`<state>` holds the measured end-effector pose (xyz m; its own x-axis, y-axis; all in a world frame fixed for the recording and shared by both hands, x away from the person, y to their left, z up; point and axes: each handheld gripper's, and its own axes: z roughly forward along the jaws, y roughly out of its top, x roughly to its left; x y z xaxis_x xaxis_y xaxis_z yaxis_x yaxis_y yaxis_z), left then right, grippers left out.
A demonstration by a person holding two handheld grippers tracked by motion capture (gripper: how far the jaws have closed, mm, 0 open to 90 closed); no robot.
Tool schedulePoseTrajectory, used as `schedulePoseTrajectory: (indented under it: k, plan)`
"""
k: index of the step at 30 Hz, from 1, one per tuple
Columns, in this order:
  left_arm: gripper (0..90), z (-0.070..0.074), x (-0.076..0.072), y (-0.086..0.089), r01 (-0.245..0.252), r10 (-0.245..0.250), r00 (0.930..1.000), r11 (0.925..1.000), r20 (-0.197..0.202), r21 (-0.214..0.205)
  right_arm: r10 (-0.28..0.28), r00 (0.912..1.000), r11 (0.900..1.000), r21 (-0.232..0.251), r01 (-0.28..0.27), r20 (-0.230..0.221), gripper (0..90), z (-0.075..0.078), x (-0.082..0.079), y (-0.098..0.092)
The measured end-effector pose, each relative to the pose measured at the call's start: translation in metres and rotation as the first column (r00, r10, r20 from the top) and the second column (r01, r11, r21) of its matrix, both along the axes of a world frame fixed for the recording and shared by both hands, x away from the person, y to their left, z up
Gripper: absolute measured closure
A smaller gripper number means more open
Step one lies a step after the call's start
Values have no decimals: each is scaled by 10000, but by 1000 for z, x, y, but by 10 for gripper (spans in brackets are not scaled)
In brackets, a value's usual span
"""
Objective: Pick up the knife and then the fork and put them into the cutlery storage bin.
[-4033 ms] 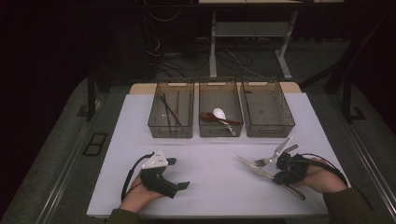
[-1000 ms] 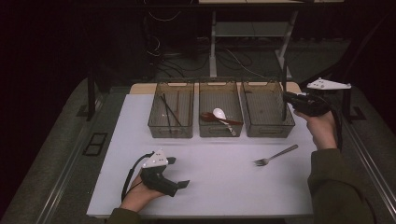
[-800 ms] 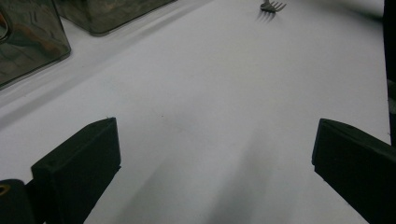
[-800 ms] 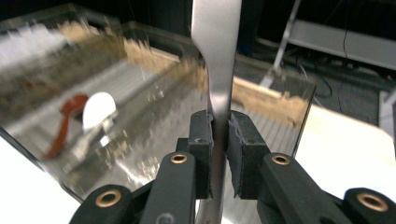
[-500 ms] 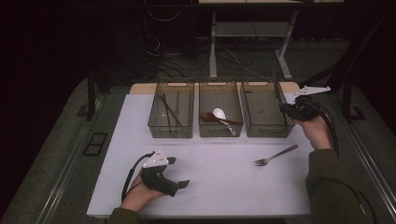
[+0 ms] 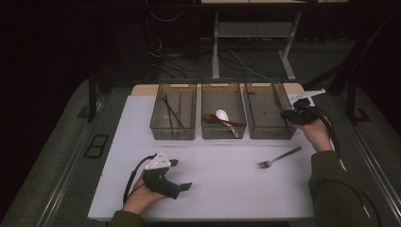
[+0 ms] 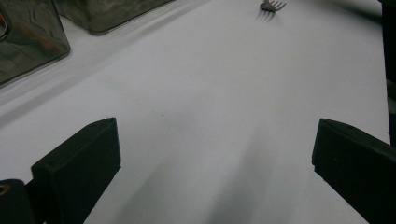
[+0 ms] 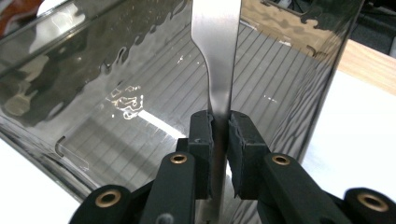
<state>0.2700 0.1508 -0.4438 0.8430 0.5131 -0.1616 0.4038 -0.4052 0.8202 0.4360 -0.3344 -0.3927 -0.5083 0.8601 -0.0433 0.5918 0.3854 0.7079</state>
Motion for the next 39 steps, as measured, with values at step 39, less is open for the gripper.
schedulePoseTrajectory:
  k: [39]
  plan:
    - [6,-1,7,-2,-190,188,9997,9997,154,152,1226,9919,9871,1076,-1184,-335,895,16,-78,-3]
